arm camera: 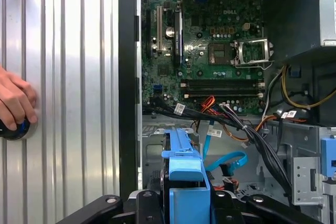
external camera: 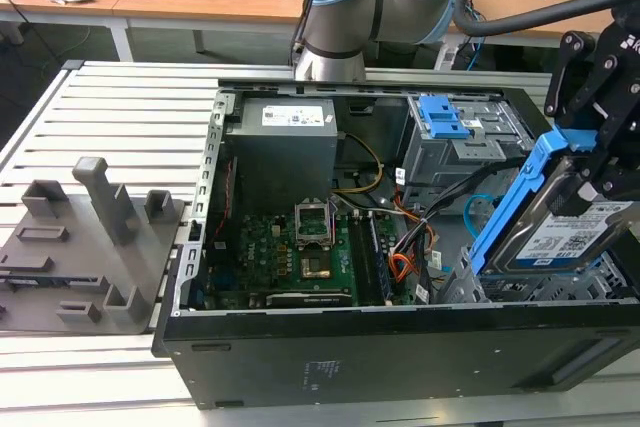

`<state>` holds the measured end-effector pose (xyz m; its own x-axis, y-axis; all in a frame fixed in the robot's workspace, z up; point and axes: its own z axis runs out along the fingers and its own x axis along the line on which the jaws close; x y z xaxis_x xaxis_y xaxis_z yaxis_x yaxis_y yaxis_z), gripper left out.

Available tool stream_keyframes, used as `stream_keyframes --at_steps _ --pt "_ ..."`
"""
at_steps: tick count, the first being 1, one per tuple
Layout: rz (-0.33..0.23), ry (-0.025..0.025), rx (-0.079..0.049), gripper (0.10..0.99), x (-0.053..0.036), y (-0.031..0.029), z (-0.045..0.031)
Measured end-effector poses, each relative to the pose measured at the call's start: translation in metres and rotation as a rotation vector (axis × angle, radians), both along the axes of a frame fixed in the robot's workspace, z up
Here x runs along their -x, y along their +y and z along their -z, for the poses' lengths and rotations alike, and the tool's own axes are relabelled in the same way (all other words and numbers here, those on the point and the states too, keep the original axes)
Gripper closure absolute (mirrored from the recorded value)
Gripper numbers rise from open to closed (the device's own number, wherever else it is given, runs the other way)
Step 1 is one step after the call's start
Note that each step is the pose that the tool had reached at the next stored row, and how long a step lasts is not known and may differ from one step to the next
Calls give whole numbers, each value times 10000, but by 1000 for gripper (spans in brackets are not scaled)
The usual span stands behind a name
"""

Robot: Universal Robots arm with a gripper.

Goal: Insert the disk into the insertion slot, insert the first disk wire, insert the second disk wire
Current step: 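Insert the disk into the insertion slot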

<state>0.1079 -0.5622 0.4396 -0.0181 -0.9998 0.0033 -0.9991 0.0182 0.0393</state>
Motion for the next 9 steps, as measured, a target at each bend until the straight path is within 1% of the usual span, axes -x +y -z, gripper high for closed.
stream_keyframes --at_steps 1,2,5,7,9 --pt "-2 0 -2 722 -6 6 3" --pt "-1 0 0 722 -16 26 2" --pt "-23 0 0 722 -73 111 2" --pt "-30 0 -1 722 -103 133 7" --pt "-28 1 1 722 -108 134 21"
